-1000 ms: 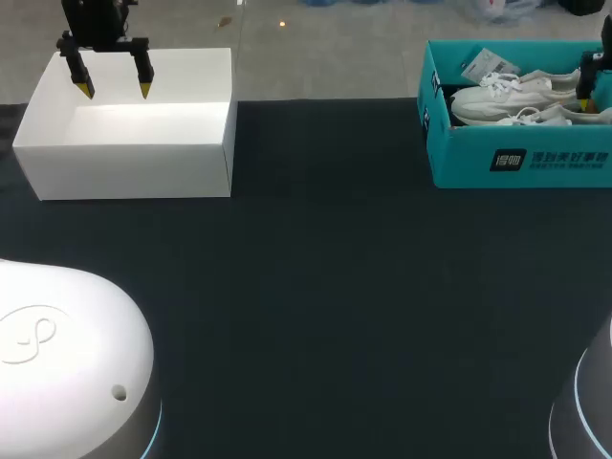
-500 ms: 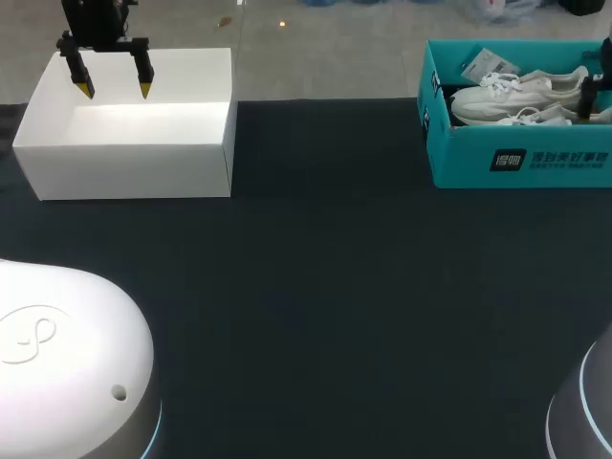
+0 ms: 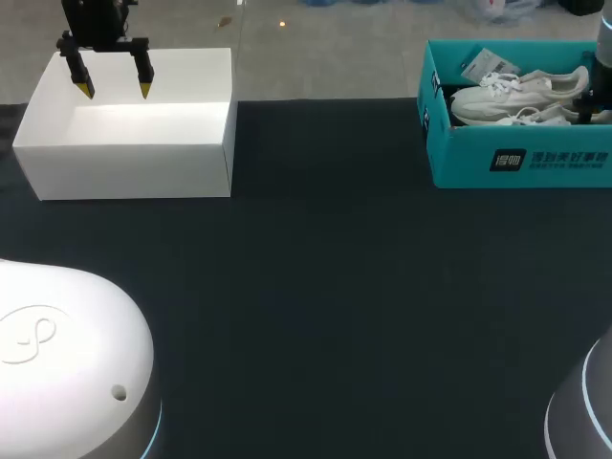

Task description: Take the shoe out of the shoebox, open the shoe tongue, remove and reinsert the insole, then place the shoe into the shoebox

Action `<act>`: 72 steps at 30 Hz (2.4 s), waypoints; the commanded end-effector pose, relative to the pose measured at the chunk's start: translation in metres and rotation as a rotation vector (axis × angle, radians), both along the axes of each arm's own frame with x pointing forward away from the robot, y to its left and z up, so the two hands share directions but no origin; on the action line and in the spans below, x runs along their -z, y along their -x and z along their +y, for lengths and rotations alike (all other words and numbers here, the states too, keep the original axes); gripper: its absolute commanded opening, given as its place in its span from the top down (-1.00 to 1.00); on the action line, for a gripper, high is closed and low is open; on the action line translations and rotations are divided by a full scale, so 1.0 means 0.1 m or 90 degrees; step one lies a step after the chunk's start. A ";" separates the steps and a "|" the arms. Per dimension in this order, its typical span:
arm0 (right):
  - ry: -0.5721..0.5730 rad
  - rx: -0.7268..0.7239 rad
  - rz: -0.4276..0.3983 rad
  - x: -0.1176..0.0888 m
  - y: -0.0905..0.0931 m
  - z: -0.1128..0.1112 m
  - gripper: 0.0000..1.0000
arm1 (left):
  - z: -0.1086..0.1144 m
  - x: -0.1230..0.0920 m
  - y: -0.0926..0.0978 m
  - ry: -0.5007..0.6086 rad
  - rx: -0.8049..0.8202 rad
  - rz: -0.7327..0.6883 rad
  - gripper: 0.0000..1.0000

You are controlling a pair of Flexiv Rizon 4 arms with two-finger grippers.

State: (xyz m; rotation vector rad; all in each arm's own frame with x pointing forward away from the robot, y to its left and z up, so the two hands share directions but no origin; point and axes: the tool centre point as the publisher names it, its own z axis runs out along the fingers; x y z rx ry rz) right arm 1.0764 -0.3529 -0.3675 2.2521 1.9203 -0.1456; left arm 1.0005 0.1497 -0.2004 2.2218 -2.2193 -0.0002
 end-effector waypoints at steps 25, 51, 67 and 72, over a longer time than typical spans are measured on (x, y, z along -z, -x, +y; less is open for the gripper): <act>0.026 0.077 0.008 -0.30 -0.05 -0.22 1.00 | 0.00 0.00 0.00 0.000 0.000 0.000 -1.00; -0.027 0.078 -0.096 -1.98 0.22 -0.09 1.00 | 0.00 0.00 0.00 0.000 0.000 0.000 -1.00; -0.048 0.066 -0.129 -2.16 0.31 -0.02 1.00 | 0.00 0.00 0.00 0.000 0.000 0.000 -1.00; -0.048 0.066 -0.129 -2.16 0.31 -0.02 1.00 | 0.00 0.00 0.00 0.000 0.000 0.000 -1.00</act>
